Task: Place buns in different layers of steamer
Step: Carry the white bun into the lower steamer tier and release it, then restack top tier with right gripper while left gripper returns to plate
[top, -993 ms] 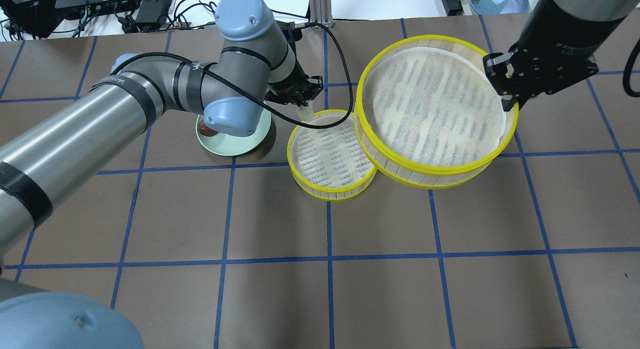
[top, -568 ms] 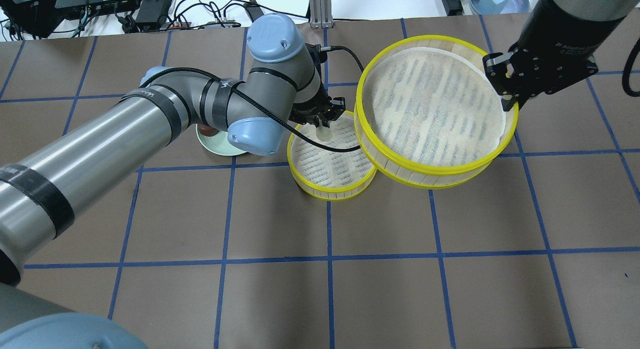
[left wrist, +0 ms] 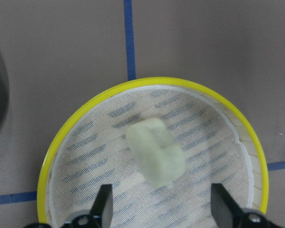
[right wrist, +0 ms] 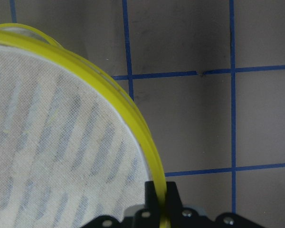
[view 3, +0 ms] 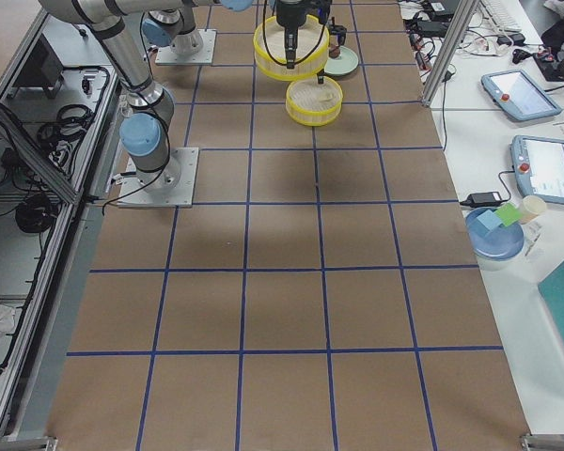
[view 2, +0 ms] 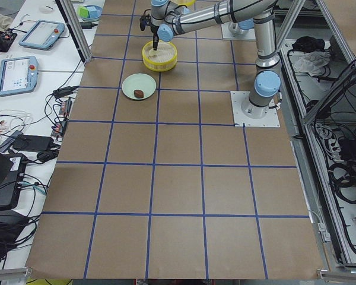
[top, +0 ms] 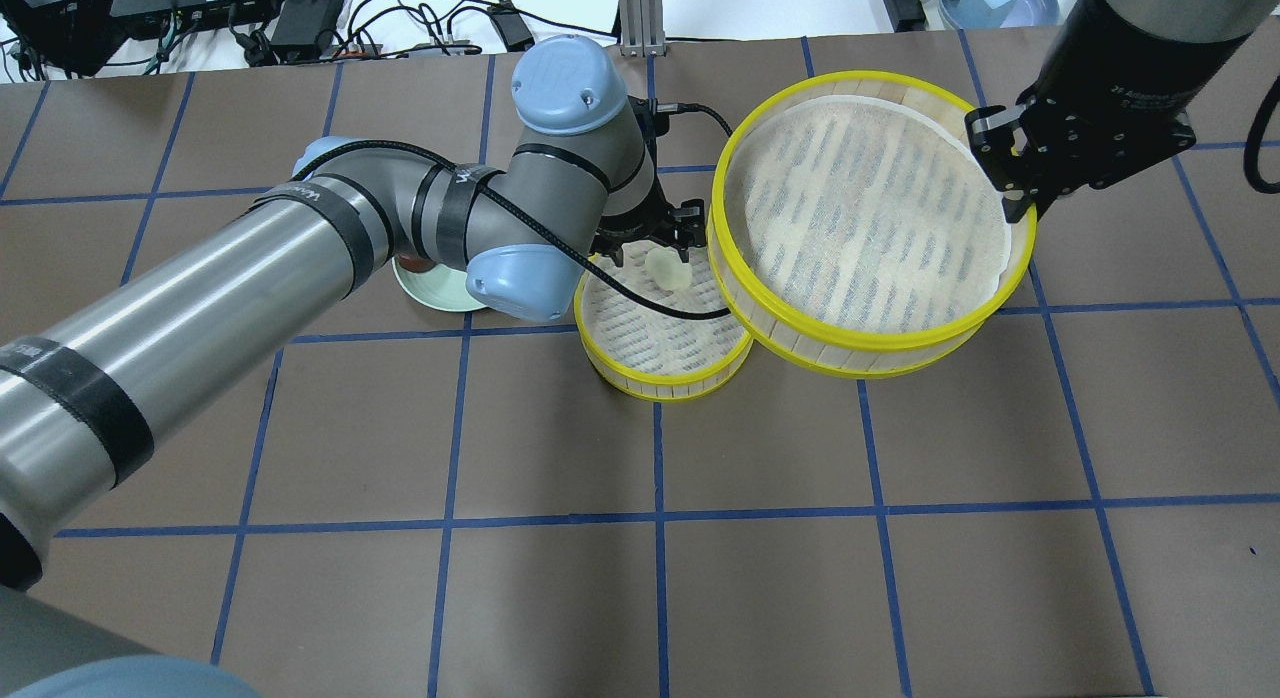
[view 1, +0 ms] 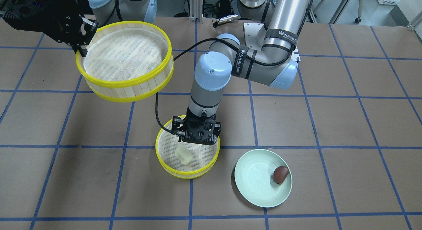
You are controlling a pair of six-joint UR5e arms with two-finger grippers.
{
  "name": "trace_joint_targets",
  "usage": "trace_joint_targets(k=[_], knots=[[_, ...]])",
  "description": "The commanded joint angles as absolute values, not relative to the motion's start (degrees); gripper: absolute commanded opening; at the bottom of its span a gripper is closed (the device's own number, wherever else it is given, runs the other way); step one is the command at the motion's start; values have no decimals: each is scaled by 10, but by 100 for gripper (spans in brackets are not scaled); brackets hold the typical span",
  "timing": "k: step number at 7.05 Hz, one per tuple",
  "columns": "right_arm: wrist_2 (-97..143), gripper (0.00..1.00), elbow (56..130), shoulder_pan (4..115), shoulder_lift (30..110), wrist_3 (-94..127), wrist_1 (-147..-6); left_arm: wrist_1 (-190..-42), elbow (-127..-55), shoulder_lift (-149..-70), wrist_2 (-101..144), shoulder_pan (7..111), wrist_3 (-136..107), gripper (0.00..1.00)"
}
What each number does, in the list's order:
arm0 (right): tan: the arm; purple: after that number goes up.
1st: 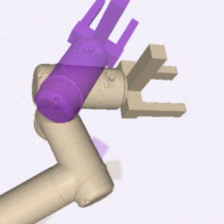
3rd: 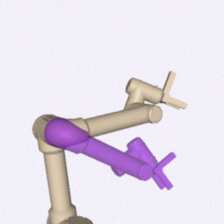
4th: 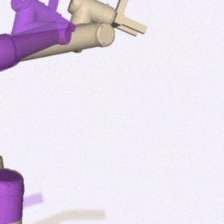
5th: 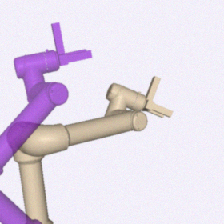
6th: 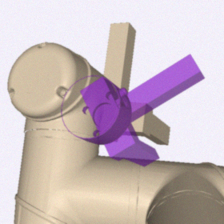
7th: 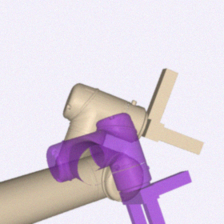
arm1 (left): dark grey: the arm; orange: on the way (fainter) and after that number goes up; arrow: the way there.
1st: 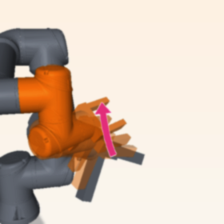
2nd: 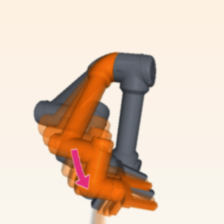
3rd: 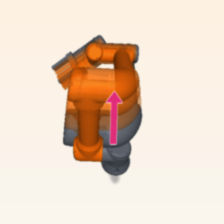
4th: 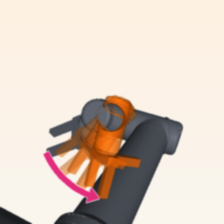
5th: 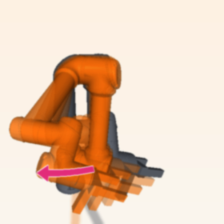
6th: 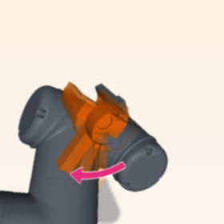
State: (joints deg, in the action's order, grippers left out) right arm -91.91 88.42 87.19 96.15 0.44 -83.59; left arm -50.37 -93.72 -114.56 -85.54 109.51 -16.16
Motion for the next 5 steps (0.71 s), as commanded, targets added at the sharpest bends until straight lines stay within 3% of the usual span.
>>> trace_joint_targets(k=[1, 5], knots=[[-918, 0, 884, 872, 960, 4, -836, -511, -930, -1136, -899, 1076, -123, 100], [-914, 0, 881, 877, 926, -3, -855, -519, -929, -1124, -901, 978, -21, 100]])
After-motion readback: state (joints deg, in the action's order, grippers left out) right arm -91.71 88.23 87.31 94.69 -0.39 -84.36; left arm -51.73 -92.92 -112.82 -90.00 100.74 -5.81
